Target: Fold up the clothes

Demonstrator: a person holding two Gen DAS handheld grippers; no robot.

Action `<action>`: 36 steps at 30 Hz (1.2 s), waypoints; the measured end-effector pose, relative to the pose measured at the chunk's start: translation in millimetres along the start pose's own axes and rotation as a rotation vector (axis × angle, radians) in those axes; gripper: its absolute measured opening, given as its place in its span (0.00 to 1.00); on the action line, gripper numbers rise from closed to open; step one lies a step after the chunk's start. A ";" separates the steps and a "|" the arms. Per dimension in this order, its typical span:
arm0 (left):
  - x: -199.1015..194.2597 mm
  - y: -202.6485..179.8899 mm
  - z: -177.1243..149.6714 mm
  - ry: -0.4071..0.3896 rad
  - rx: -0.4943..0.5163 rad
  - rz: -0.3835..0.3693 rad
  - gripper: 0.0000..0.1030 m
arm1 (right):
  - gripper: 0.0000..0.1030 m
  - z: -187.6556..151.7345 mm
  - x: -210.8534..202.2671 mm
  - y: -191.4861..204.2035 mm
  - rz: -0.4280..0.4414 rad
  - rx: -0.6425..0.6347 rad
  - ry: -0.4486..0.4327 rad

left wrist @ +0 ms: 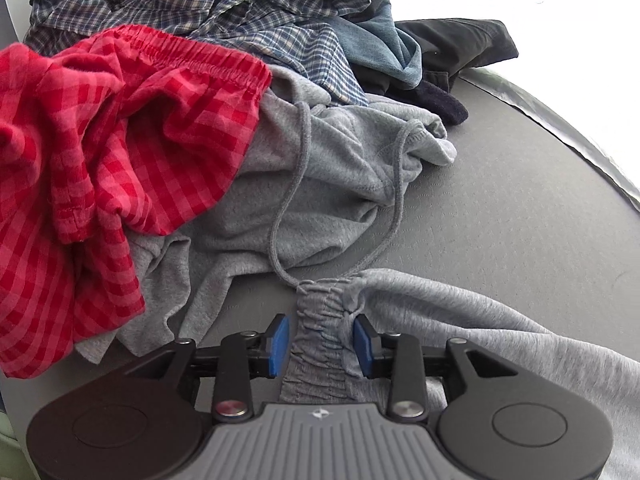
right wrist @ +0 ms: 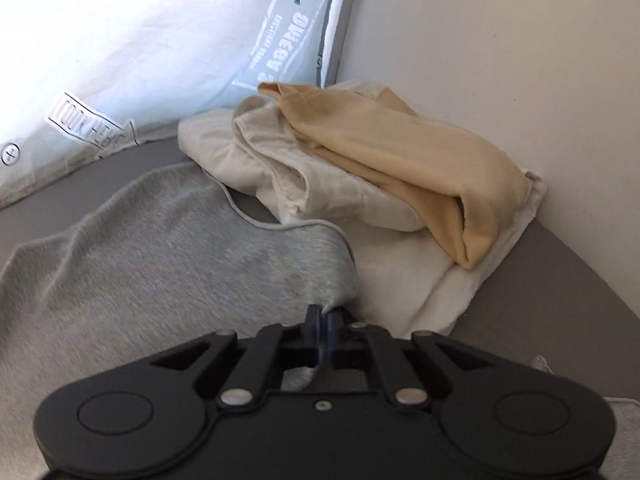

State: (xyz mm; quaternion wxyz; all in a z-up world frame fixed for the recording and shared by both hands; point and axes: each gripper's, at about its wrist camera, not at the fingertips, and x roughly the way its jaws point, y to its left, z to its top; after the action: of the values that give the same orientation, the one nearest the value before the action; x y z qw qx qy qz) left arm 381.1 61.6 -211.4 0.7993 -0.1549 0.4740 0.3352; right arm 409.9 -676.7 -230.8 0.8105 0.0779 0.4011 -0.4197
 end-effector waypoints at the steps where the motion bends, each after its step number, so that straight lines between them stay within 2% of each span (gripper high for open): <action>1: -2.5 0.2 -0.8 -0.003 0.011 -0.004 0.37 | 0.07 -1.3 -4.1 -1.7 -0.002 -0.012 -0.009; 3: -12.0 2.2 -3.5 -0.021 0.039 -0.013 0.36 | 0.16 -3.9 -12.7 -5.3 -0.003 -0.033 -0.027; 4: -16.7 3.2 -4.8 -0.030 0.053 -0.018 0.38 | 0.38 -5.9 -23.2 -6.7 0.009 -0.034 -0.050; 5: -21.3 4.8 -6.6 -0.036 0.067 -0.024 0.39 | 0.54 -10.7 -35.5 -8.2 0.027 -0.020 -0.063; 6: -25.6 7.2 -9.3 -0.037 0.078 -0.032 0.41 | 0.54 -15.7 -47.8 -9.6 0.046 -0.006 -0.075; 8: -34.2 14.7 -18.3 -0.032 0.097 -0.057 0.42 | 0.49 -30.3 -71.0 -12.8 0.159 0.048 -0.053; 10: -42.0 24.2 -30.8 -0.024 0.110 -0.078 0.43 | 0.43 -52.0 -92.8 -8.8 0.299 0.107 -0.010; 14: -52.3 51.0 -62.9 0.014 0.113 -0.116 0.47 | 0.28 -105.3 -128.4 20.3 0.544 0.140 0.105; 18: -54.9 84.6 -92.5 0.070 0.082 -0.187 0.48 | 0.28 -145.0 -156.7 61.6 0.742 0.126 0.212; 21: -56.0 102.7 -111.4 0.083 0.084 -0.241 0.52 | 0.32 -161.0 -173.7 93.6 0.840 0.073 0.249; 23: -56.4 112.0 -121.0 0.092 0.086 -0.262 0.55 | 0.37 -168.7 -183.3 113.7 0.863 0.030 0.260; 25: -56.9 120.0 -125.1 0.100 0.083 -0.299 0.55 | 0.45 -171.8 -196.2 128.1 0.832 -0.013 0.215; 26: -57.6 123.9 -127.1 0.102 0.077 -0.320 0.55 | 0.45 -172.1 -200.9 134.4 0.819 -0.032 0.210; 28: -58.0 129.8 -129.2 0.108 0.073 -0.354 0.55 | 0.44 -173.5 -204.1 140.8 0.844 -0.014 0.253; 33: -61.3 131.5 -136.5 0.125 0.110 -0.415 0.55 | 0.42 -179.7 -221.8 155.0 0.782 -0.111 0.218; 34: -61.9 130.3 -138.1 0.128 0.121 -0.423 0.54 | 0.31 -181.0 -221.4 155.7 0.801 -0.104 0.238; 35: -62.4 128.8 -139.8 0.128 0.133 -0.423 0.53 | 0.12 -182.2 -220.9 156.5 0.821 -0.097 0.259; 36: -62.8 126.6 -141.6 0.124 0.146 -0.408 0.40 | 0.05 -185.5 -220.6 158.2 0.830 -0.095 0.275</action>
State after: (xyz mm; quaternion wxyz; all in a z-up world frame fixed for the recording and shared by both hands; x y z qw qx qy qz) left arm 181.6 49.1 -219.6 0.8290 -0.2098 0.5041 0.1211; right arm 347.0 -354.0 -229.8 0.8521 0.2503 0.4590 -0.0254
